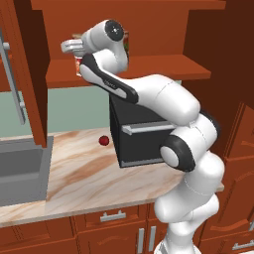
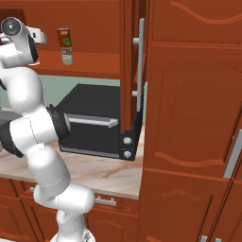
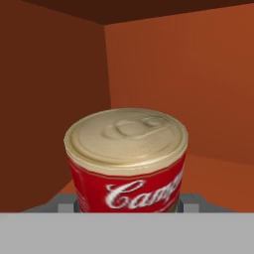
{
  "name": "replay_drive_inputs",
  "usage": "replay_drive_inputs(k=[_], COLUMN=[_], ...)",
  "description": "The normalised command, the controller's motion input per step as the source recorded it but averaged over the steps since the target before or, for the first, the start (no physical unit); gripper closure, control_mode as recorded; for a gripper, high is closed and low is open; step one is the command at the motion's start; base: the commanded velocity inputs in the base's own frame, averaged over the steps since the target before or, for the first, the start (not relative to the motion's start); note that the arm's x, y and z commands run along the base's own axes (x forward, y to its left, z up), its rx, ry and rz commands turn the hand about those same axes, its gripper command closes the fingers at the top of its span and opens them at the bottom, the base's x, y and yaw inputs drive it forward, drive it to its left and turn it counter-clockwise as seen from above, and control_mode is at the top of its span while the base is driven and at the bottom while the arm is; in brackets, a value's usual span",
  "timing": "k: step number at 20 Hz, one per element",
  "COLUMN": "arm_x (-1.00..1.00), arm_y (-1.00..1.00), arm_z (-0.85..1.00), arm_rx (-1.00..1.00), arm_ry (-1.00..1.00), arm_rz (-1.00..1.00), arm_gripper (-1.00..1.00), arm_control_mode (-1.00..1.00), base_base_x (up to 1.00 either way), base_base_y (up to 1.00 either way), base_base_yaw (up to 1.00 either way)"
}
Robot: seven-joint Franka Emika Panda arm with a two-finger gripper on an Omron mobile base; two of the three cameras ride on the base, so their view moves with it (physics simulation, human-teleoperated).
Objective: Stack two cans on top of the other two cans in the cabinet.
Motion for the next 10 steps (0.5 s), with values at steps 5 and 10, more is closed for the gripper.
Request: replay_drive_inputs(k=[5, 10], arm_x=[0.10, 0.13], arm_y=[0.03, 0.00], arm_z=[0.05, -0.01], arm_rx=[-0.02, -0.03], arm_ry=[0.00, 0.02], arm_rz=[0.00, 0.00], arm_gripper=[1.00, 1.00], arm_control_mode=[-1.00, -1.00], base_base_x=[0.00, 0.00], base_base_y=[0.00, 0.00], base_base_yaw=[0.00, 0.00])
